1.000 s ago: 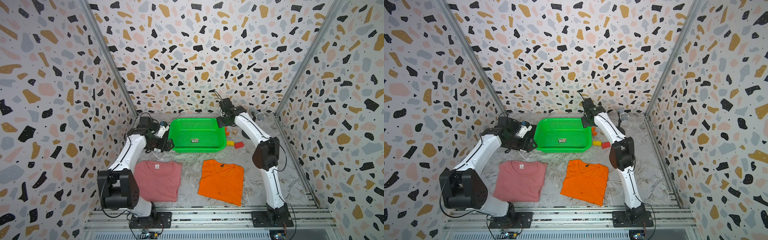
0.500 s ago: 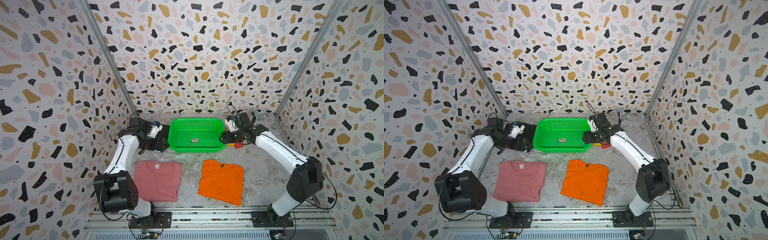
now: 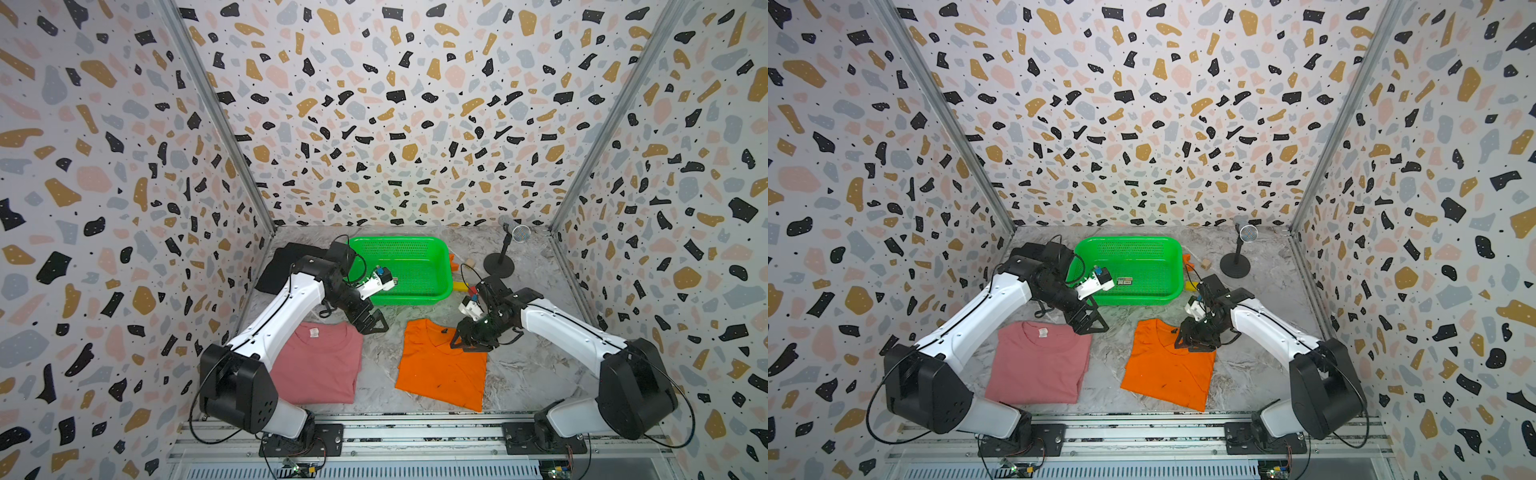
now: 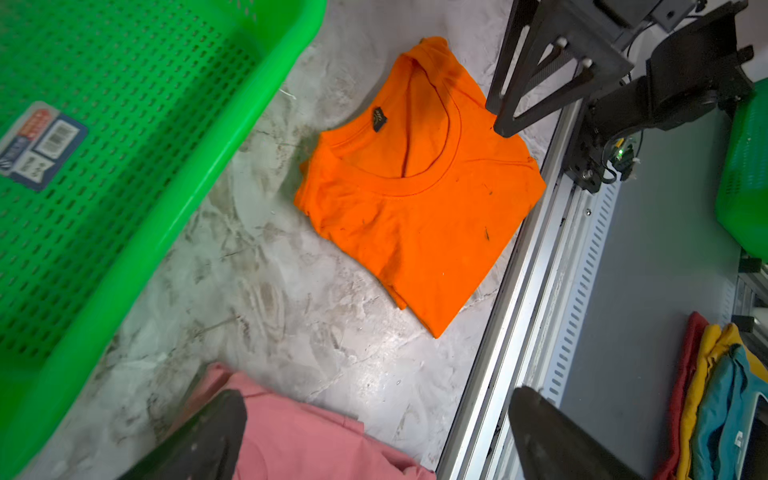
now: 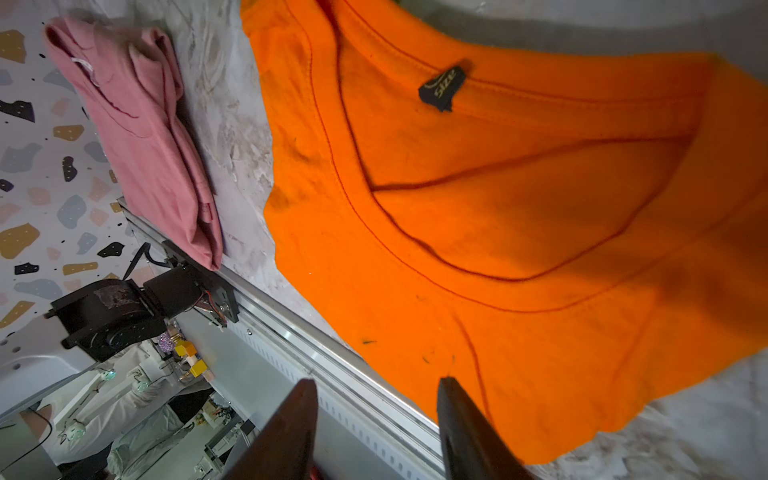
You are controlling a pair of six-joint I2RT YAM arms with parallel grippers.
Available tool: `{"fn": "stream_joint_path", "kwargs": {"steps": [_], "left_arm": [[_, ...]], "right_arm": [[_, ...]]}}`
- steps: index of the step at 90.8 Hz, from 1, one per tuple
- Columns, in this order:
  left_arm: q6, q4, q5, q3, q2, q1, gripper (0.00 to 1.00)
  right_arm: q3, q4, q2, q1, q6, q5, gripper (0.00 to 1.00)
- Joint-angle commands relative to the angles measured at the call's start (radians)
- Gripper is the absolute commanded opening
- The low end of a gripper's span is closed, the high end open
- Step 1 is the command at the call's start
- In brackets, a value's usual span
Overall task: Put the folded t-shirts into the basket
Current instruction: Pick up the T-shirt from the center of the board.
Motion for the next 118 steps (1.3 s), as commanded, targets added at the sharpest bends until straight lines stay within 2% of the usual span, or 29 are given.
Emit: {"fn": "stream_joint_path", "kwargs": {"steps": [1,10,19,26,42,49,59,68,75,81,92,99,118], "left_arm": [[-0.063,0.084,-0.001,-0.038,0.021,-0.04,1.0],[-0.178,0.195,-0.024,-0.072,0.033,-0.067,1.0],[-0.241,0.245,0.069,-0.091,0.042,-0.086,1.0],[-0.248,0.271,0.08,-0.119,0.049,-0.12,1.0],[-0.219,0.318,0.008,-0.179,0.086,-0.223,1.0],[-0.218,0.364,0.036,-0.207,0.09,-0.243,1.0],[-0.219,0.407,0.044,-0.219,0.113,-0.275,1.0],[-0.184,0.414,0.011,-0.211,0.151,-0.318,1.0],[-0.17,0.416,-0.014,-0.2,0.175,-0.349,1.0],[-0.141,0.407,-0.025,-0.19,0.185,-0.375,1.0],[-0.085,0.395,-0.062,-0.169,0.192,-0.417,1.0],[-0.09,0.388,-0.049,-0.129,0.213,-0.433,1.0],[-0.099,0.304,0.005,0.028,0.315,-0.454,1.0]], "right_arm": [[-0.033,-0.08,-0.033,0.001,0.017,0.141,0.53],[-0.081,-0.07,-0.02,0.0,0.059,0.243,0.53],[-0.132,-0.02,0.004,0.001,0.074,0.221,0.52],[-0.172,-0.006,0.026,0.0,0.077,0.222,0.52],[-0.232,-0.044,0.014,-0.023,0.108,0.284,0.49],[-0.235,-0.067,-0.013,-0.036,0.104,0.298,0.5],[-0.219,-0.081,-0.083,-0.055,0.099,0.282,0.53],[-0.199,-0.08,-0.133,-0.113,0.061,0.293,0.62],[-0.191,-0.009,-0.134,-0.147,-0.063,0.252,0.65],[-0.214,0.055,-0.148,-0.185,-0.098,0.239,0.65],[-0.248,0.155,-0.085,-0.358,-0.128,-0.021,0.65],[-0.259,0.198,-0.02,-0.413,-0.137,-0.134,0.63],[-0.292,0.258,0.042,-0.5,-0.141,-0.161,0.55]]}}
